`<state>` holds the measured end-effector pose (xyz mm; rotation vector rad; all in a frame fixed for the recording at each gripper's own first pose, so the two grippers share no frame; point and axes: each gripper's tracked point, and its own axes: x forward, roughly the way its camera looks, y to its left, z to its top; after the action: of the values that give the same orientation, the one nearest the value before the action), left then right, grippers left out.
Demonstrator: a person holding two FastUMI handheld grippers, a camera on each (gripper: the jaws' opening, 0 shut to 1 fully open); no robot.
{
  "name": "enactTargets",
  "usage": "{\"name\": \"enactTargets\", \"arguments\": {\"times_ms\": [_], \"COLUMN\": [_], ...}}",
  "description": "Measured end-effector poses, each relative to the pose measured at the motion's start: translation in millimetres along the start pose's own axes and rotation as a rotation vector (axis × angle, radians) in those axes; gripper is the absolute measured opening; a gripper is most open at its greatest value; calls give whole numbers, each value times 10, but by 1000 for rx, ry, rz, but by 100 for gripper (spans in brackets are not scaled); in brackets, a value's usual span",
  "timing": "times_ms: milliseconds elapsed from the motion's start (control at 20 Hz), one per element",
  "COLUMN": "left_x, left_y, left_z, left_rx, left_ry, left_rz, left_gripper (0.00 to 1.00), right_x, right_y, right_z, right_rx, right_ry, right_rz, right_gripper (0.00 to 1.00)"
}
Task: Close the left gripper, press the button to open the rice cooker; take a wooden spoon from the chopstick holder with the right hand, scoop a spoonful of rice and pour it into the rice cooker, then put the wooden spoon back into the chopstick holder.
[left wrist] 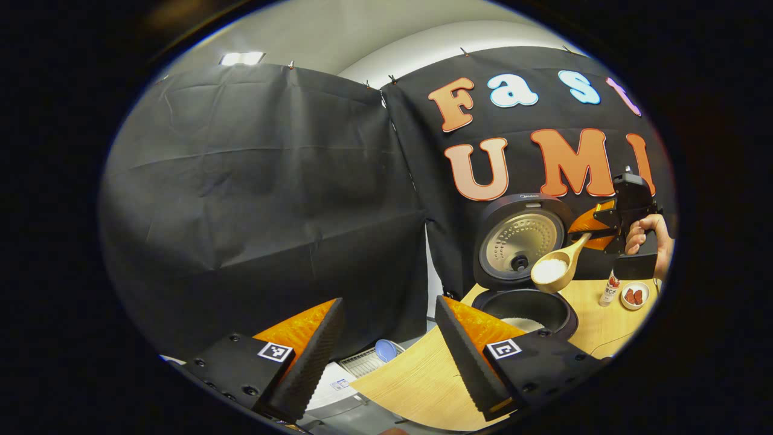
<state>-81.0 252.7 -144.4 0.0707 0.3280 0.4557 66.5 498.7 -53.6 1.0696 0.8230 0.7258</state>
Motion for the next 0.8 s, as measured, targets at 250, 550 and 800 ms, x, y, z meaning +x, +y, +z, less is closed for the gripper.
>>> {"name": "enactTargets", "arguments": {"times_ms": [250, 550, 800], "left_x": [60, 73, 86], "left_y": [-146, -133, -84], "left_z": [23, -23, -49], "left_rx": [-14, -21, -22], "left_ry": [11, 22, 29], "left_rz": [-27, -19, -3], "left_gripper": [100, 98, 97], "right_x": [51, 143, 162], "right_y": [55, 88, 163], "right_z": [-59, -107, -123], "right_rx": [-155, -334, -419], "right_ry": [-8, -7, -20], "right_rz": [-12, -50, -60], "right_gripper": [12, 13, 13]}}
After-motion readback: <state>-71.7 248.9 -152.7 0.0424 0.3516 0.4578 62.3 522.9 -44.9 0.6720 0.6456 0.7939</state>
